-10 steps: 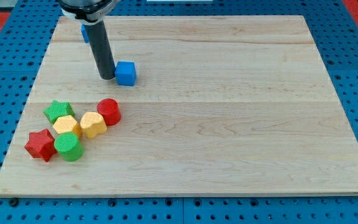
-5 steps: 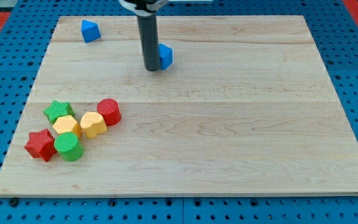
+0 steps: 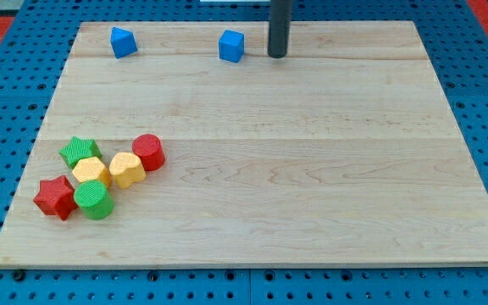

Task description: Move the blue cube to the right of the blue triangle

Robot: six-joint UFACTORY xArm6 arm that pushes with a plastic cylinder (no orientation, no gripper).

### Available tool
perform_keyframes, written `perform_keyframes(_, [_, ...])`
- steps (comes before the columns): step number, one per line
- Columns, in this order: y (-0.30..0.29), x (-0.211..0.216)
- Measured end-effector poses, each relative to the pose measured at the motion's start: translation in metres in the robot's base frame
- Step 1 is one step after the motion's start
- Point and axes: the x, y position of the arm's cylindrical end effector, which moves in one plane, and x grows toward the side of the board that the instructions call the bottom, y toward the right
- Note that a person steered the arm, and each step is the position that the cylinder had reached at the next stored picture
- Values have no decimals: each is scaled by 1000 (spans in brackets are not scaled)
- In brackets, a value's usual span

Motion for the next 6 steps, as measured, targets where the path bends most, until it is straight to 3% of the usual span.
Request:
perform_keyframes(1, [-67,1])
perform_keyframes(2, [-77,15])
perform_keyframes(3, [-30,83])
perform_keyframes(4, [12,203])
perform_keyframes(5, [-27,301])
perform_keyframes(6, [-148,357])
